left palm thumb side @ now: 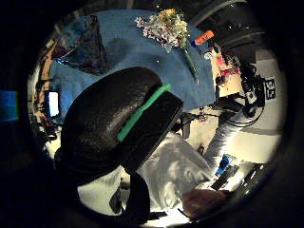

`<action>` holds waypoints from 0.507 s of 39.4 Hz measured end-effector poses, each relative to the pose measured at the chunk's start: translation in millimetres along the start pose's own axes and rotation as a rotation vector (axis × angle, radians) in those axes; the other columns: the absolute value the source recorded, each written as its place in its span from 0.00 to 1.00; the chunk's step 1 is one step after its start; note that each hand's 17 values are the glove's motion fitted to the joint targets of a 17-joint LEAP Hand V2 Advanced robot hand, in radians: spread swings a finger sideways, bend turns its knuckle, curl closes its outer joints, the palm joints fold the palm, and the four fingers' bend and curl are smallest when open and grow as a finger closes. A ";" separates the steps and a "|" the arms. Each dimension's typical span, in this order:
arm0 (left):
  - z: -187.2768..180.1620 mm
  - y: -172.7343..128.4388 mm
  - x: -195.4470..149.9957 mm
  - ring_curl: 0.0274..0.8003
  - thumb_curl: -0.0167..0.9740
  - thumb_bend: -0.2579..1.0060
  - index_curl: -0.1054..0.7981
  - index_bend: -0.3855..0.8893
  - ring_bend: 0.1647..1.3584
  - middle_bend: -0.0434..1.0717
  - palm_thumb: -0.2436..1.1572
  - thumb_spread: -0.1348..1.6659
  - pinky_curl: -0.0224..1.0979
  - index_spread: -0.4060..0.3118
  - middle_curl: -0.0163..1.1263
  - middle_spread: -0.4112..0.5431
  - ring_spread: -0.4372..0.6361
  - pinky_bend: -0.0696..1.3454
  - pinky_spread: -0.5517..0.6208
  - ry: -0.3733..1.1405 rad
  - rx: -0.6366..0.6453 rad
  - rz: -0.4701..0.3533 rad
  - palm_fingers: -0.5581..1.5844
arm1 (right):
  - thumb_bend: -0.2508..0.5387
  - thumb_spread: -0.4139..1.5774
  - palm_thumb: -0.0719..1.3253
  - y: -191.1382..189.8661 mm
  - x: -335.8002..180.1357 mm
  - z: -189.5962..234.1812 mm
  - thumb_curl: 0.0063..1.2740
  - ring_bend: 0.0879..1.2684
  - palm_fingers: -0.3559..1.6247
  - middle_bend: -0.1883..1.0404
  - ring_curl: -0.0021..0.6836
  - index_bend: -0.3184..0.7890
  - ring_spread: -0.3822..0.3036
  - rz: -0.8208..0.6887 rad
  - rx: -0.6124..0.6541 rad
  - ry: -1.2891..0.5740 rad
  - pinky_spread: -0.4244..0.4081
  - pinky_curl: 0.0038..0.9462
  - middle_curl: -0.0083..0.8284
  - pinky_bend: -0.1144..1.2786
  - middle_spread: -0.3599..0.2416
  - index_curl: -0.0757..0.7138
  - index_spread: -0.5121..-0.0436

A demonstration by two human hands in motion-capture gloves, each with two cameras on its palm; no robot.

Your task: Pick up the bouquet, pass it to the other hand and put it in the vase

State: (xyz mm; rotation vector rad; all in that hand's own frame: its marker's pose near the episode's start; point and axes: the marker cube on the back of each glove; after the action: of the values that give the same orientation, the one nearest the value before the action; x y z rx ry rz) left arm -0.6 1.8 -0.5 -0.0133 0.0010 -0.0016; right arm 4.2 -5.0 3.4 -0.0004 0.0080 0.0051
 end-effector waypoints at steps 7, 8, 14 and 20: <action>-0.3 -0.9 -4.2 0.21 0.08 0.20 0.24 0.42 0.27 0.22 0.20 0.47 0.19 0.56 0.15 0.52 0.51 0.32 0.54 -0.002 -0.002 -0.012 0.48 | 0.60 0.61 0.31 0.0 2.4 0.9 0.07 0.34 0.42 0.33 0.28 0.38 0.59 0.006 -0.014 -0.004 0.65 0.22 0.17 0.45 0.63 0.21 0.62; -0.2 -1.3 -4.6 0.22 0.08 0.20 0.24 0.41 0.27 0.22 0.20 0.49 0.19 0.56 0.16 0.53 0.52 0.32 0.54 -0.002 0.000 -0.014 0.48 | 0.60 0.63 0.32 -0.9 2.9 1.1 0.07 0.34 0.41 0.33 0.30 0.38 0.59 0.007 -0.011 -0.004 0.65 0.23 0.18 0.45 0.63 0.22 0.61; 1.5 -0.3 -3.6 0.26 0.12 0.19 0.29 0.41 0.29 0.21 0.20 0.57 0.23 0.56 0.20 0.55 0.54 0.32 0.57 0.026 -0.020 -0.011 0.47 | 0.58 0.73 0.32 0.9 1.1 -1.8 0.09 0.35 0.40 0.33 0.34 0.38 0.60 0.038 0.009 0.034 0.67 0.27 0.24 0.46 0.64 0.25 0.54; 4.8 4.7 1.5 0.28 0.15 0.19 0.32 0.41 0.29 0.21 0.19 0.62 0.25 0.56 0.23 0.56 0.56 0.32 0.58 0.027 -0.011 0.007 0.46 | 0.54 0.78 0.33 -9.3 1.9 -4.3 0.11 0.37 0.40 0.33 0.38 0.38 0.60 0.105 0.027 0.039 0.67 0.29 0.28 0.47 0.64 0.26 0.51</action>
State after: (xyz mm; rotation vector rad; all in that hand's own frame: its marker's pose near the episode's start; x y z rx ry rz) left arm 0.9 6.6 4.3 -0.0240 0.0277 0.0055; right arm 6.1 -14.2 -0.9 0.0265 0.0469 0.1097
